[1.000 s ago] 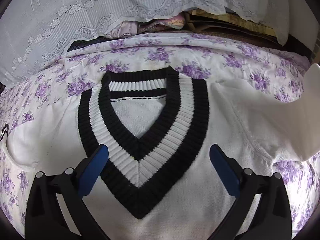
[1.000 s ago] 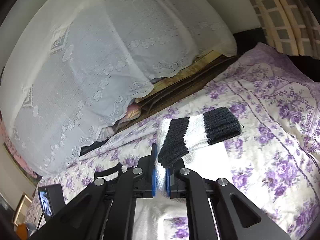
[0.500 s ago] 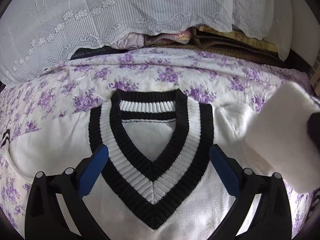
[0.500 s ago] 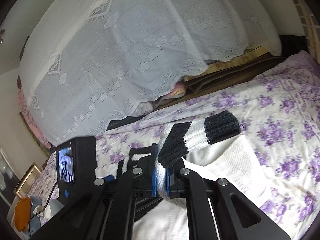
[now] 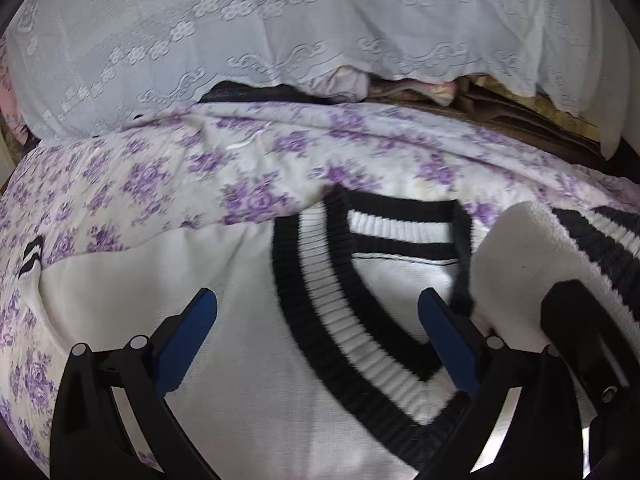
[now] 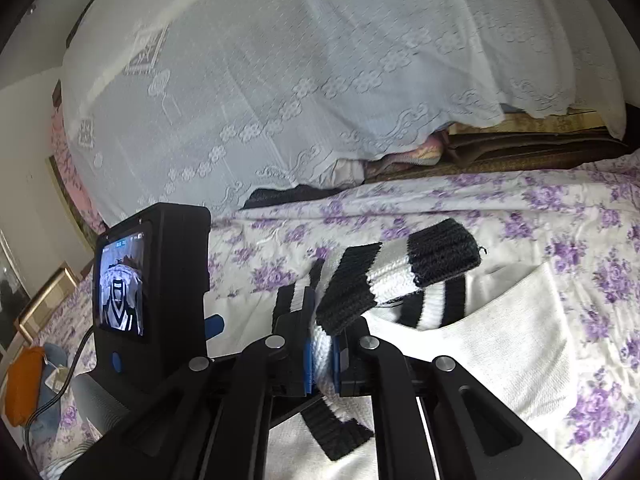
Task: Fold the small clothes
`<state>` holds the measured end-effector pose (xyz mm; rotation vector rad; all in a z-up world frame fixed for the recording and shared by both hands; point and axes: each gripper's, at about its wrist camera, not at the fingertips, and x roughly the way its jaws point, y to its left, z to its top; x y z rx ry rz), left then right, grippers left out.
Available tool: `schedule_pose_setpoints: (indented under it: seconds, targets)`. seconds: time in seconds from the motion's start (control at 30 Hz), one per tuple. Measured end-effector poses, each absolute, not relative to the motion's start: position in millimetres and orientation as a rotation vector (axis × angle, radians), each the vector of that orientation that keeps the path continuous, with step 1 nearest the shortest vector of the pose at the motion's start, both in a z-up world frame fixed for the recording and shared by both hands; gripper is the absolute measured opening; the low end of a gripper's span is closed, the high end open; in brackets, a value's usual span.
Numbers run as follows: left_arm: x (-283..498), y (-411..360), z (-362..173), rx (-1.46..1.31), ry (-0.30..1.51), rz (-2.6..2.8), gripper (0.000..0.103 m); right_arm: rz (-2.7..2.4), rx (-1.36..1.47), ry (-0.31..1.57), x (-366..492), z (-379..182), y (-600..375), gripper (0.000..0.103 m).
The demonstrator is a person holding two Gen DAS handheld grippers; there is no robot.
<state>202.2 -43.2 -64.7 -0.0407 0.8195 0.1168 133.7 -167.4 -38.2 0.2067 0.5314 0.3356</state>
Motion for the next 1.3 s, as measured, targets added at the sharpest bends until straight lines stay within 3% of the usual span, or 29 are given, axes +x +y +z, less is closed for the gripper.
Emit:
schedule_pose_setpoints:
  seconds: [0.23, 0.27, 0.37, 0.77, 0.87, 0.9, 0.97, 1.17, 1.3]
  targets:
    - [202, -2, -96, -0.030, 0.867, 0.211, 0.098, 0.381, 0.147, 0.626, 153, -67, -129, 0.008]
    - [201, 3, -101, -0.024, 0.875, 0.228, 0.098, 0.400, 0.127, 0.648, 155, -70, -124, 0.013]
    - [196, 24, -111, -0.068, 0.911, 0.244, 0.098, 0.456, 0.110, 0.698, 153, -74, -120, 0.052]
    - [152, 44, -93, -0.094, 0.870, 0.207, 0.098, 0.604, 0.198, 0.704, 109, -71, -183, 0.052]
    - [152, 25, -93, -0.030, 0.882, 0.185, 0.098, 0.445, 0.208, 0.703, 115, -71, -201, 0.050]
    - [152, 18, -91, -0.015, 0.880, 0.173, 0.098, 0.376, 0.208, 0.701, 117, -70, -209, 0.041]
    - [148, 2, -84, 0.015, 0.860, 0.135, 0.098, 0.282, 0.223, 0.687, 116, -68, -227, 0.035]
    - [131, -70, -64, 0.183, 0.769, 0.019, 0.098, 0.178, 0.313, 0.696, 119, -80, -279, 0.034]
    - [146, -113, -79, 0.312, 0.772, 0.045, 0.098, 0.193, 0.384, 0.731, 127, -95, -296, 0.034]
